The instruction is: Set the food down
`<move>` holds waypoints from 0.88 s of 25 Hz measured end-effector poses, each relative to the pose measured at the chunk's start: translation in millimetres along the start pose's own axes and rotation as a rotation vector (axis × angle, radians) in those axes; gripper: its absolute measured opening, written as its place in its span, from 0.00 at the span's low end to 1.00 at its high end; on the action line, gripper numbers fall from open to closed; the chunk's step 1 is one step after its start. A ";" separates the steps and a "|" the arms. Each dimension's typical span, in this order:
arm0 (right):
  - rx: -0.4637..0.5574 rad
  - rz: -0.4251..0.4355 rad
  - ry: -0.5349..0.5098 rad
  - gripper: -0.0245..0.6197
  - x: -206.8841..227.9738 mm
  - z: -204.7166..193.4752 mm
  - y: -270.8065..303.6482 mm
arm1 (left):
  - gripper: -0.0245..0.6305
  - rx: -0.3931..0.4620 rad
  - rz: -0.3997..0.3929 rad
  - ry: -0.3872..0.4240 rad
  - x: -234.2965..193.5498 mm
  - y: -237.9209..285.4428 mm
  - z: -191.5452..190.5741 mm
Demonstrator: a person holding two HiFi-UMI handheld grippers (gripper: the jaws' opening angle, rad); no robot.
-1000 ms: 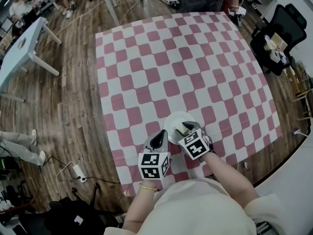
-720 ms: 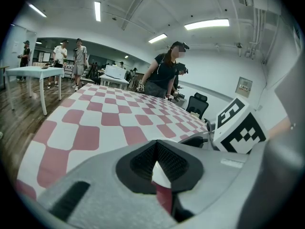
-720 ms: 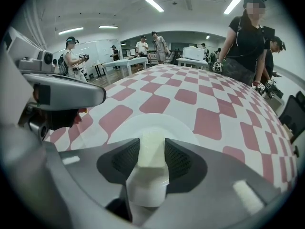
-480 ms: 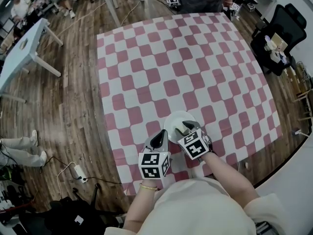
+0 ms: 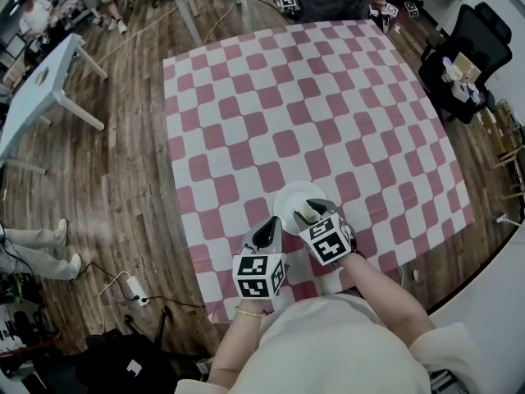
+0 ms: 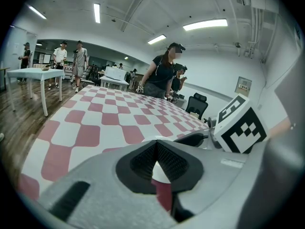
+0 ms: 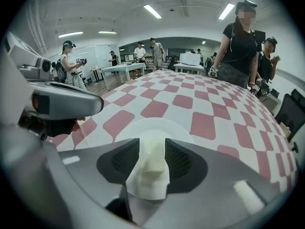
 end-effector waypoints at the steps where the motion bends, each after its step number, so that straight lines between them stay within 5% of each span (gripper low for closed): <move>1: 0.001 0.001 0.001 0.30 -0.7 -0.6 -0.5 | 0.04 0.000 0.001 -0.001 0.2 -1.5 -1.1; 13: 0.085 -0.013 -0.002 0.30 -15.1 -1.7 -22.5 | 0.04 0.013 0.005 0.002 7.4 -18.3 -7.1; 22: 0.182 -0.021 0.020 0.20 -33.6 -6.7 -56.1 | 0.04 0.034 0.006 0.008 22.1 -36.4 -11.8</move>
Point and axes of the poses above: the fingertips, and each gripper's own axes: y forward along the fingers, x to its right, z out of its top, the point moved 10 cm from there along -y, backward along the fingers, and after that the axes turned 13 degrees about z, right-handed, at the moved point
